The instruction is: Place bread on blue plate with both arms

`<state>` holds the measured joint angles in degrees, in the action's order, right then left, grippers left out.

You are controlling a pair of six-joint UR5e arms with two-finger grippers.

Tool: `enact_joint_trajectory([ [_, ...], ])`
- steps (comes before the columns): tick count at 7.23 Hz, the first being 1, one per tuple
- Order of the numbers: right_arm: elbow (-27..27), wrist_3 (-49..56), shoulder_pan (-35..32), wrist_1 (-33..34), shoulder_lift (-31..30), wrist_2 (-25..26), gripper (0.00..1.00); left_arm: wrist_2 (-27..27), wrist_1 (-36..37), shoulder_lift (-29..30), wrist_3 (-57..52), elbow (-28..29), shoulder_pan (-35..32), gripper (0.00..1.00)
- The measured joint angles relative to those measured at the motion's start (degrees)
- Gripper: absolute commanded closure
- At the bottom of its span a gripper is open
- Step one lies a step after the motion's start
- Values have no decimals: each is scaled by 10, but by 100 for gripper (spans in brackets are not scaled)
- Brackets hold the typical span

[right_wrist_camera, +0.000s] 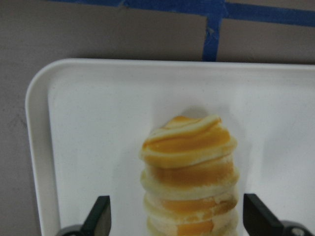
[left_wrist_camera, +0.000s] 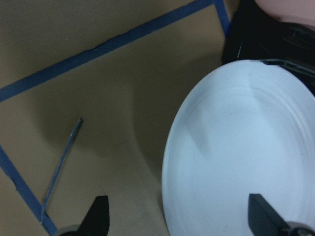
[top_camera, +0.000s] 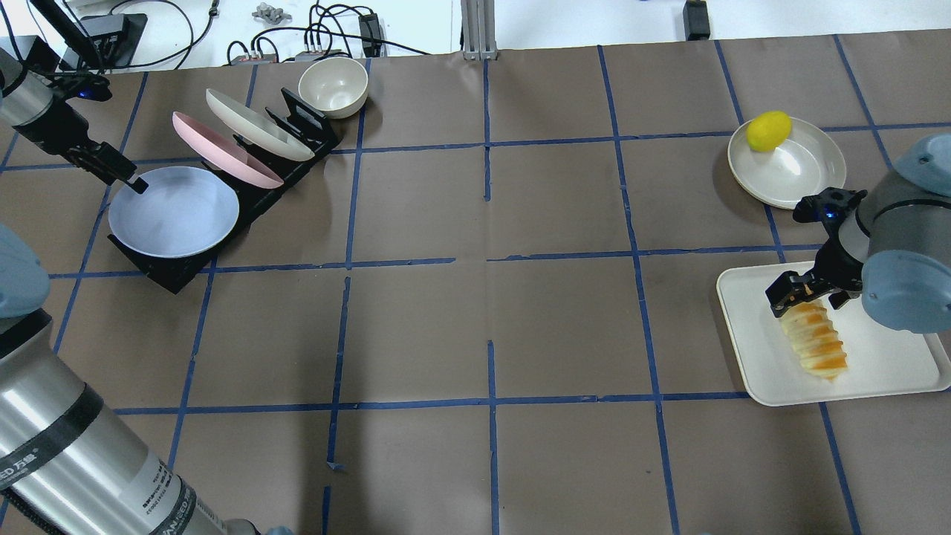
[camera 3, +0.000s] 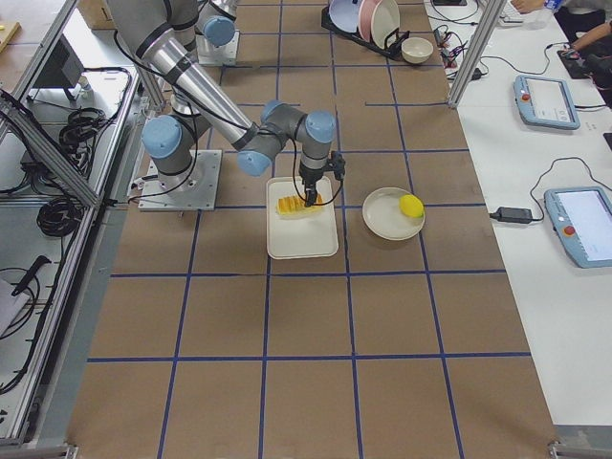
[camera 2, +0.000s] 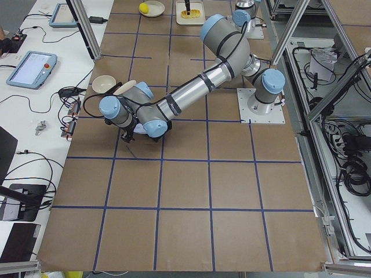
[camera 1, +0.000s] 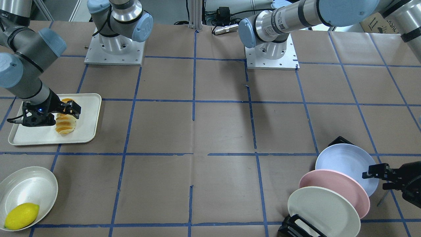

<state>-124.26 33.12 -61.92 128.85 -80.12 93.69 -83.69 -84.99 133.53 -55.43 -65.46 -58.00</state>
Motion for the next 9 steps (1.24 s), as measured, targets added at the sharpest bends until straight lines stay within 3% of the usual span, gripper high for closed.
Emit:
enact_joint_trajectory([
  [1,0,0,4,10,13,-1,9,1,-2,4,6,0,2,87],
  [2,0,0,6,21,24,-1,27,1,-7,4,9,2,2,94],
  [3,-1,-1,6,28,31,-1,80,1,-13,1,14,3,2,95],
  [4,-5,-1,6,31,33,-1,95,1,-16,-2,19,4,2,97],
  [7,-18,21,3,41,21,5,96,3,-24,-13,23,17,0,97],
  [9,-16,23,-8,33,-43,3,96,1,-75,-35,21,42,-1,97],
])
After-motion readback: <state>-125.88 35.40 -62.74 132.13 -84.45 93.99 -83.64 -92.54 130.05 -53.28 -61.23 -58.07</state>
